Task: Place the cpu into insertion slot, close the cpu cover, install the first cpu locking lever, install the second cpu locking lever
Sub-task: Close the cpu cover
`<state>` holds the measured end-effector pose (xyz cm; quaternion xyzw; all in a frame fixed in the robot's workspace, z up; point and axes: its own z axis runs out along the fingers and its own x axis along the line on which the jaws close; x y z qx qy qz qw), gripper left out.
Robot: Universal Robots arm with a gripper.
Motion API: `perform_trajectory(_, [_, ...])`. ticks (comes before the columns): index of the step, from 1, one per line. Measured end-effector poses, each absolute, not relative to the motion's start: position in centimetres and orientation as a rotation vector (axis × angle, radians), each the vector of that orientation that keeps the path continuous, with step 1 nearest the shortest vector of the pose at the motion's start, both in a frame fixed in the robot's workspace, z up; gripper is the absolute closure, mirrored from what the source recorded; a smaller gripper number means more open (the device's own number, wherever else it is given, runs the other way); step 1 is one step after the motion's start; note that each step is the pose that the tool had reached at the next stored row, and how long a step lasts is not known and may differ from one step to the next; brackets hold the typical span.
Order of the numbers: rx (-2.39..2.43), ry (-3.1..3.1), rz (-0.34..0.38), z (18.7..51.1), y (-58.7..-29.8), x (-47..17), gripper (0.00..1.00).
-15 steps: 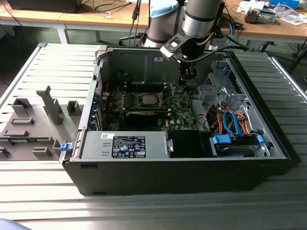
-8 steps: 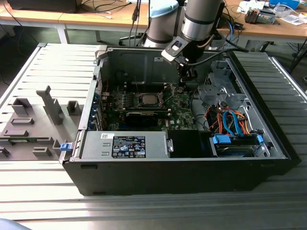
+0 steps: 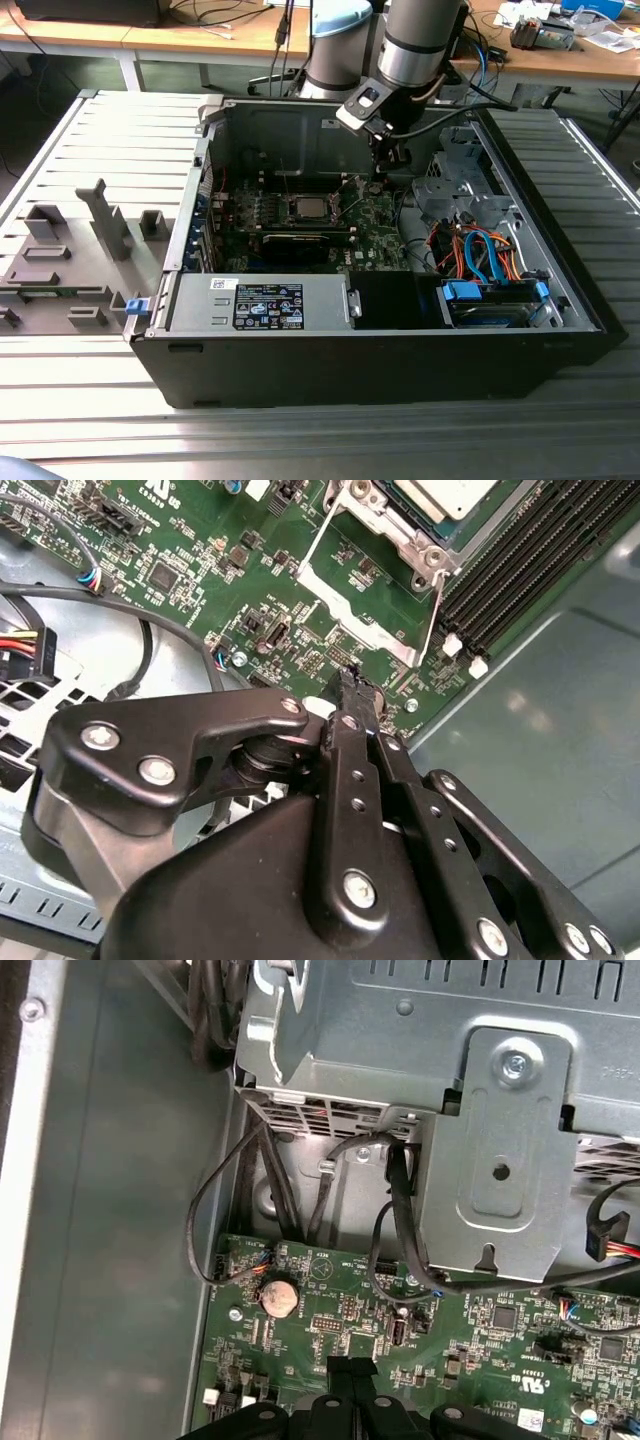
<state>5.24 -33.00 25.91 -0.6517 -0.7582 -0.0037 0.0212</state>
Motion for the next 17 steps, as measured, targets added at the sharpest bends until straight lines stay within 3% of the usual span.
perform_trajectory(17, [-2.02, -2.35, -0.012, 25.14, -33.0, 5.23, 0.89])
